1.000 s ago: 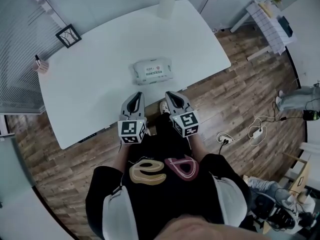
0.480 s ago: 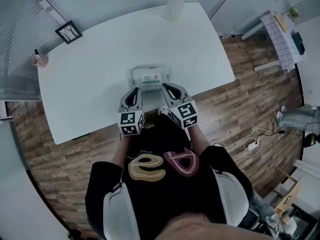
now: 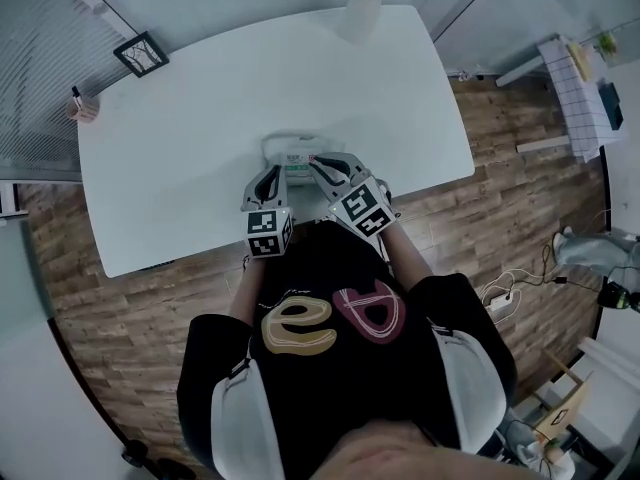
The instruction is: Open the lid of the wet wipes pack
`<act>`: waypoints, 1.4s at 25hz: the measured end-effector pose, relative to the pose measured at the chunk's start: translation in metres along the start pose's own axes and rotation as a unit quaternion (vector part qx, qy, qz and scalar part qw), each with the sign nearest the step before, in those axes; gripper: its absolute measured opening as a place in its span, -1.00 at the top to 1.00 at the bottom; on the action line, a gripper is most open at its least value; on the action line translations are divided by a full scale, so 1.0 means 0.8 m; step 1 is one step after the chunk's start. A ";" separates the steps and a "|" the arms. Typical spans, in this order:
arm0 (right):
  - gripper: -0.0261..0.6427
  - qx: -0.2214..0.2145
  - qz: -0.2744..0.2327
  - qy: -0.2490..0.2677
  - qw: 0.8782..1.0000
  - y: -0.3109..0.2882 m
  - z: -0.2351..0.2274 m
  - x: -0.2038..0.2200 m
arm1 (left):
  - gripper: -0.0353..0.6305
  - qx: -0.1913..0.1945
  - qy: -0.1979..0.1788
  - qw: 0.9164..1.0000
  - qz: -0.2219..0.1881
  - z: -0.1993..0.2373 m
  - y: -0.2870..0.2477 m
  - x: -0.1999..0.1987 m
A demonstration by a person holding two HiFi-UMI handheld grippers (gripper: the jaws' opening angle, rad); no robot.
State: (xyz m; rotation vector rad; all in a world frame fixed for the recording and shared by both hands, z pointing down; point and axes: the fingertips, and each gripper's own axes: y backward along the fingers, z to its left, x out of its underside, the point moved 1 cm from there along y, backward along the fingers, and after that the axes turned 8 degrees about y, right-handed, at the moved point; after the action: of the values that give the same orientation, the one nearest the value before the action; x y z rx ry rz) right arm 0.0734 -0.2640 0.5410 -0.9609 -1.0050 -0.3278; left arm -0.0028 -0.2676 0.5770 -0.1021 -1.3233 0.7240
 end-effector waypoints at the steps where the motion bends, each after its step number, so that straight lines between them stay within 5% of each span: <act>1: 0.76 -0.018 0.009 0.020 1.000 -0.003 0.001 0.000 | 0.81 -0.006 -0.008 1.000 0.007 0.000 -0.001 0.004; 5: 0.59 -0.081 0.055 0.115 0.989 -0.022 0.006 0.001 | 0.81 -0.026 0.007 0.999 0.018 0.009 -0.005 0.009; 15: 0.27 -0.160 0.117 0.200 0.960 -0.057 0.037 0.028 | 0.81 -0.035 0.051 0.998 0.015 0.019 -0.010 0.018; 20: 0.25 -0.164 0.139 0.231 0.949 -0.063 0.029 0.036 | 0.81 -0.042 0.042 0.998 0.029 0.015 -0.014 0.028; 25: 0.20 -0.181 0.171 0.285 0.925 -0.071 0.036 0.054 | 0.81 -0.055 0.039 0.997 0.047 0.018 -0.017 0.035; 35: 0.19 -0.177 0.182 0.305 0.918 -0.080 0.038 0.062 | 0.81 -0.063 0.051 0.994 0.072 0.027 -0.024 0.044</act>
State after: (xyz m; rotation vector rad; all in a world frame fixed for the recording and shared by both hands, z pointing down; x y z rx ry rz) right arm 0.0417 -0.2670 0.6217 -1.2443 -0.1834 -0.4672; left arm -0.0122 -0.2712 0.6219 -0.3347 -1.2718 0.7470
